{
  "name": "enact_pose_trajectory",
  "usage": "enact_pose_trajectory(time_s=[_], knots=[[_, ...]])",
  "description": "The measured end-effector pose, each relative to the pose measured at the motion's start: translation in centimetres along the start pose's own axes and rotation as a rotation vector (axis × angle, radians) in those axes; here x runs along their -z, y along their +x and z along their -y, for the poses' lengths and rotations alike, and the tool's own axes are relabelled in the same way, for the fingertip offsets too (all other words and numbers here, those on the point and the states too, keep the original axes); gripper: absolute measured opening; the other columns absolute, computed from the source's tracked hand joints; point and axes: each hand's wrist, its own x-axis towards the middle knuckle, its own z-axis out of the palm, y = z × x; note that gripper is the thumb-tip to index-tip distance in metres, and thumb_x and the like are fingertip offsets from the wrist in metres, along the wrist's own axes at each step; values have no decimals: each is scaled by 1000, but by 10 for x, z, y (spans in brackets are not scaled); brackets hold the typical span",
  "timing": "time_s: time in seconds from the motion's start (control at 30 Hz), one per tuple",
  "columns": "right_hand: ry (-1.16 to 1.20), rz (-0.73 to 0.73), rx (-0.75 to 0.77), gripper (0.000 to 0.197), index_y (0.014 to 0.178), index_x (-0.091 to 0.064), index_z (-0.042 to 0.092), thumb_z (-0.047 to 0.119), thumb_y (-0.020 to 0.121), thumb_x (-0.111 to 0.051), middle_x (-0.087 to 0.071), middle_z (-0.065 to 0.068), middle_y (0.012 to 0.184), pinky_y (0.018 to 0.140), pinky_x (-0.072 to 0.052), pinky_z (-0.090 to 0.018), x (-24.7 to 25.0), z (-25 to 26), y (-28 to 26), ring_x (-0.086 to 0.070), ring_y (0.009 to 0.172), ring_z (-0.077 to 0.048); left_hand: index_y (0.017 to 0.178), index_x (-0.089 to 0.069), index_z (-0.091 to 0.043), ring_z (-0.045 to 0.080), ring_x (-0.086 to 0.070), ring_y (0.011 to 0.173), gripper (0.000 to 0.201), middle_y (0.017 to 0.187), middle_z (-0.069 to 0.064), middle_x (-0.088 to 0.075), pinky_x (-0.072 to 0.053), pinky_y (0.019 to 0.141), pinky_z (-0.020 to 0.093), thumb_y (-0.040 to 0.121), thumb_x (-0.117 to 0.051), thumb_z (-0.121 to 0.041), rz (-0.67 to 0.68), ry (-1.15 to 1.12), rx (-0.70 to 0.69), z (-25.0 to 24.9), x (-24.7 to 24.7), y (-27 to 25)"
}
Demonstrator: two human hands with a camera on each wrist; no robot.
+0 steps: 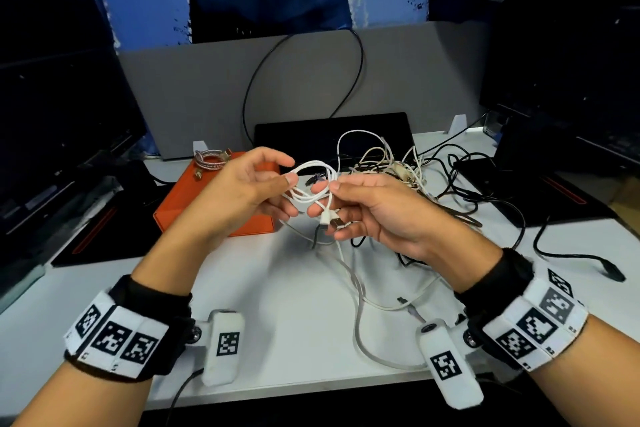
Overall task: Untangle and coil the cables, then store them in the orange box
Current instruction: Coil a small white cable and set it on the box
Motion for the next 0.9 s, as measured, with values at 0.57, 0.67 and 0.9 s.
enact_pose_trajectory(time_s=[0.57, 0.67, 0.9], knots=[[-125, -37, -98, 31, 120, -68, 4, 28, 102, -60, -75, -18, 114, 66, -61, -32, 15, 6, 0, -76, 88, -33, 96, -57, -9, 15, -73, 54, 12, 94, 20, -69, -62, 57, 26, 100, -59, 2, -468, 18, 187, 60, 117, 95], [-134, -25, -96, 30, 119, -70, 5, 29, 102, -61, -75, -18, 114, 68, -61, -34, 17, 6, 0, -75, 87, -33, 98, -60, -7, 15, -71, 52, 8, 96, 19, -69, -60, 51, 25, 101, -58, 0, -428, 103, 270, 77, 117, 107], [-168, -40, -77, 32, 116, -71, 6, 31, 102, -60, -75, -17, 113, 74, -61, -38, 25, 8, -3, -74, 84, -31, 97, -74, -16, 30, -71, 71, 10, 84, 14, -75, -59, 69, 34, 99, -65, -20, -502, 794, 230, 76, 126, 101]])
